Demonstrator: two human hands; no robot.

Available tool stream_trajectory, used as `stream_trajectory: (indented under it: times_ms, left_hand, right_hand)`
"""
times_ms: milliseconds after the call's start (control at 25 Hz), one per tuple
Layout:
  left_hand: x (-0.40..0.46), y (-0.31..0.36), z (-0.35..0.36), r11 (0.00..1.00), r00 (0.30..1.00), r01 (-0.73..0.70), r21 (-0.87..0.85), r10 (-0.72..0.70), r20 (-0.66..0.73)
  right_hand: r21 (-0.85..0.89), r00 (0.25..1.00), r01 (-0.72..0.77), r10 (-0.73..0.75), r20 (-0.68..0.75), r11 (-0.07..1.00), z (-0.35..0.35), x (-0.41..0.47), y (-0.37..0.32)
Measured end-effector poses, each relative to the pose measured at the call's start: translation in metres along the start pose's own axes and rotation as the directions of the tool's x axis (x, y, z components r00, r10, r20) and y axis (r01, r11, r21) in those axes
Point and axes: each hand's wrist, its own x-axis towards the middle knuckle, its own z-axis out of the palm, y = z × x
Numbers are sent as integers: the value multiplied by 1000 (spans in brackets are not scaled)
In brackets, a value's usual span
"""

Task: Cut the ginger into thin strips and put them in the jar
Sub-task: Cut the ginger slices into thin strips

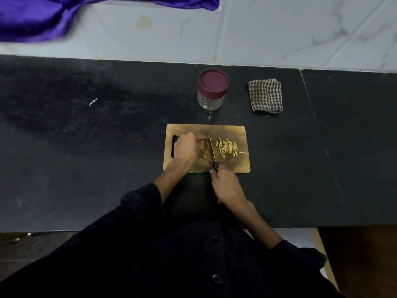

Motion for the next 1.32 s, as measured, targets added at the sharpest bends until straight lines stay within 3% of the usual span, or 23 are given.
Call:
stream_trajectory:
  times_ms: [200,600,800,1160,1320]
  left_hand:
    - [0,-2,-12,995,999,-42,-88,40,-29]
    - [-10,17,-24,985,993,-116,-129,117,-2]
    - [-9,28,-24,969,964,-229,-96,239,116]
    - [-2,41,-27,946,906,-323,16,304,294]
    - [9,38,-29,962,928,-256,-97,273,254]
  right_hand:
    - [-44,999,6,-5,33,999,2,2,-6]
    - [43,997,-27,30,-75,999,-11,-5,19]
    - [-106,985,20,-38,-169,994,-20,-9,26]
    - [-159,965,50,-89,-248,986,-24,-15,30]
    - [-133,971,45,-75,-226,990,-25,-15,31]
